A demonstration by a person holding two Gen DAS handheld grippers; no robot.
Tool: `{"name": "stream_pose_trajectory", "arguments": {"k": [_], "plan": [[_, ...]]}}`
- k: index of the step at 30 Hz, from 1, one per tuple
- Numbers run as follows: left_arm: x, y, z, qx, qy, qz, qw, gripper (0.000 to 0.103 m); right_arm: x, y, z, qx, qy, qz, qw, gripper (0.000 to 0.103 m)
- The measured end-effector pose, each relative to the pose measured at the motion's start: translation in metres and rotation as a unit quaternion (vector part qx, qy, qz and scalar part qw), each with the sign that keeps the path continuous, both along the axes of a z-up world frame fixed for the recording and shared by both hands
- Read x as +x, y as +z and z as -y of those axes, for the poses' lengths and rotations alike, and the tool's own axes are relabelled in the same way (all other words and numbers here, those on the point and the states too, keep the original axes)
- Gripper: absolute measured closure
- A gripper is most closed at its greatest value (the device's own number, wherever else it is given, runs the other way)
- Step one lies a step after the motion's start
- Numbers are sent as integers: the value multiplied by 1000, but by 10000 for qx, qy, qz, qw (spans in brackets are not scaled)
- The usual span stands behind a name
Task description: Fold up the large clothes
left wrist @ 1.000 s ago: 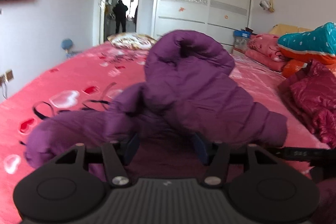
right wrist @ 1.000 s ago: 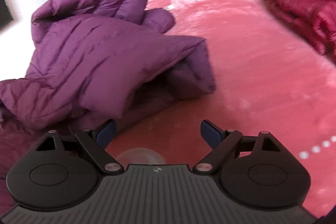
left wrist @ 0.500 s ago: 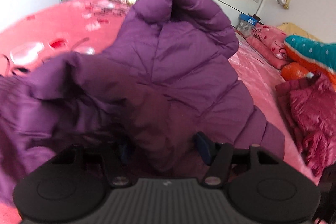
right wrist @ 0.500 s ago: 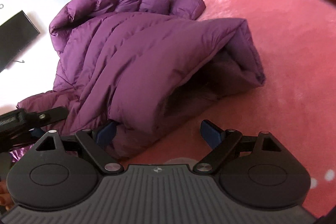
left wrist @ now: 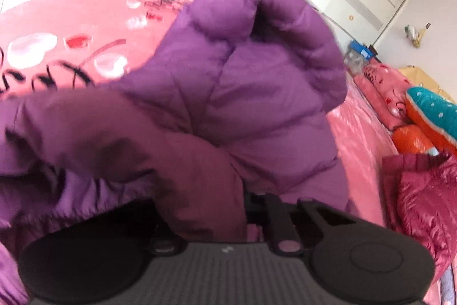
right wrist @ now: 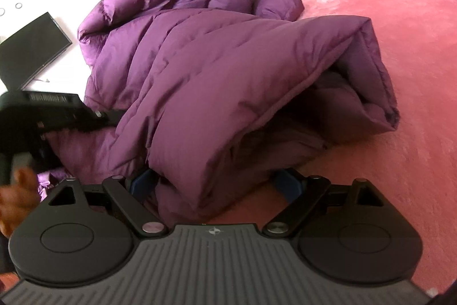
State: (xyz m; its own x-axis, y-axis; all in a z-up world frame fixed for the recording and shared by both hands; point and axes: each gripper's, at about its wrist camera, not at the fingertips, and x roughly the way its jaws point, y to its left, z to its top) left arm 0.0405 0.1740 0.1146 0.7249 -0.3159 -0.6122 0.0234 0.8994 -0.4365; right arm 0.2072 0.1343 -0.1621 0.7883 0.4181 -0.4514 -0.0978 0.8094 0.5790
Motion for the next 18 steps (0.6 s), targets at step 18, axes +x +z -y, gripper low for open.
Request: {"name": "stream_pose_trajectory", "arguments": {"k": [18], "plan": [[-40, 152, -19, -484, 391, 1326, 9892, 96, -2, -4, -10, 53, -342, 50, 9994, 0]]}}
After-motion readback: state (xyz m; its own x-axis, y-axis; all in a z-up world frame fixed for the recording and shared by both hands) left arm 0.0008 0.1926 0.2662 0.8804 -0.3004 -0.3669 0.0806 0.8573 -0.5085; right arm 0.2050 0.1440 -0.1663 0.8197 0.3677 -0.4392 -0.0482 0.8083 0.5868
